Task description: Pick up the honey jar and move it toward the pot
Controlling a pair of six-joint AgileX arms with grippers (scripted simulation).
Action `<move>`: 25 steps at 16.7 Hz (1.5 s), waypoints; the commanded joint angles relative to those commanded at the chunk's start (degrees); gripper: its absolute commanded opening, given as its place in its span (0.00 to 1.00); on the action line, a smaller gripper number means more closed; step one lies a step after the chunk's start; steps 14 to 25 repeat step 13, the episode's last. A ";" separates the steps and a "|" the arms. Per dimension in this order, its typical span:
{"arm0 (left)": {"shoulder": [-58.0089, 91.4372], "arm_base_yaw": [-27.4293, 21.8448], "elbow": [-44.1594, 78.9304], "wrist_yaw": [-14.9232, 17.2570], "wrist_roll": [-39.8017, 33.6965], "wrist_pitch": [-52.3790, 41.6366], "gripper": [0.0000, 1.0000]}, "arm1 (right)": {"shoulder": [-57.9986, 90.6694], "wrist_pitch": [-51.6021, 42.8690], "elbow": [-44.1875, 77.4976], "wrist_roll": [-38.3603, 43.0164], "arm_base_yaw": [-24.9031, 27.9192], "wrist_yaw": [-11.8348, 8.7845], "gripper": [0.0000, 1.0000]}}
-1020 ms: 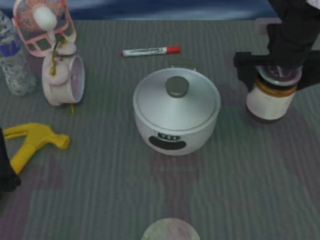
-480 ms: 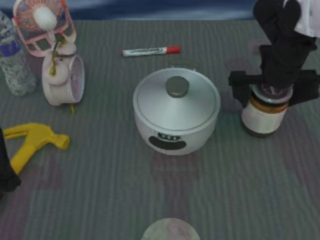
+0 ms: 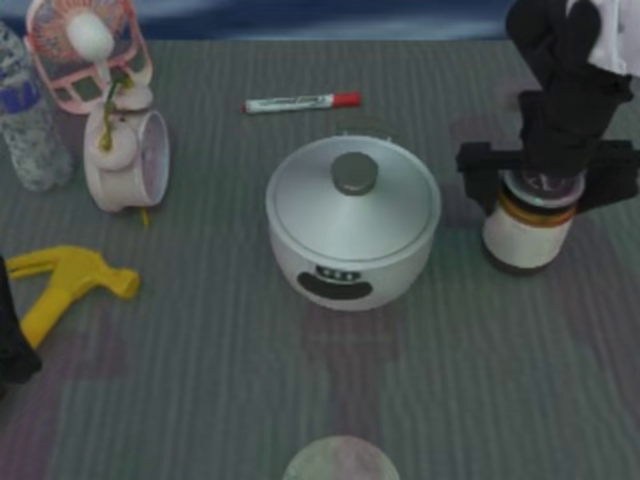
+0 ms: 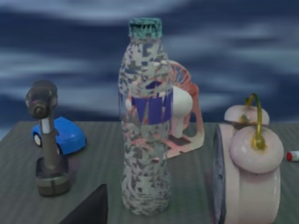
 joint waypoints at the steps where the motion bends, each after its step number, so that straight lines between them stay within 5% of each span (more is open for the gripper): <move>1: 0.00 0.00 0.00 0.00 0.00 0.00 1.00 | 0.00 0.00 0.00 0.00 0.00 0.00 0.53; 8: 0.00 0.00 0.00 0.00 0.00 0.00 1.00 | 0.00 0.00 0.00 0.00 0.00 0.00 1.00; 25: 0.00 0.00 0.00 0.00 0.00 0.00 1.00 | 0.00 0.00 0.00 0.00 0.00 0.00 1.00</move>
